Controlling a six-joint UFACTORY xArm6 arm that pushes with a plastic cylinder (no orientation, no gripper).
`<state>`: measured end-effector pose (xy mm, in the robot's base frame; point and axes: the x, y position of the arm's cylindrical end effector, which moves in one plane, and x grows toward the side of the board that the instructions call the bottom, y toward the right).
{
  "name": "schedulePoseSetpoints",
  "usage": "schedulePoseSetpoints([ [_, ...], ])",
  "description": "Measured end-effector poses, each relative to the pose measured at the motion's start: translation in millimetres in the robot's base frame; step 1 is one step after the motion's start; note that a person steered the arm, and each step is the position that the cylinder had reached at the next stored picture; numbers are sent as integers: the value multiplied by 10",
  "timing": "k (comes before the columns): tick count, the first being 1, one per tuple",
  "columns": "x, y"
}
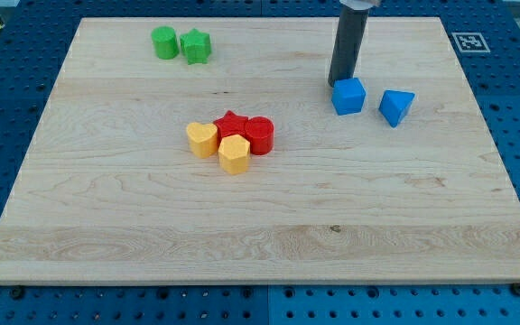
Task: Separate the blue blocks from each other
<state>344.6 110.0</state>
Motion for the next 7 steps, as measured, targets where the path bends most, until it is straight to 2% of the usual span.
schedulePoseSetpoints([
  [1, 8, 164],
  [2, 247, 176],
  [4, 123, 454],
  [5, 476, 443],
  [6, 552, 327],
  [7, 410, -140],
])
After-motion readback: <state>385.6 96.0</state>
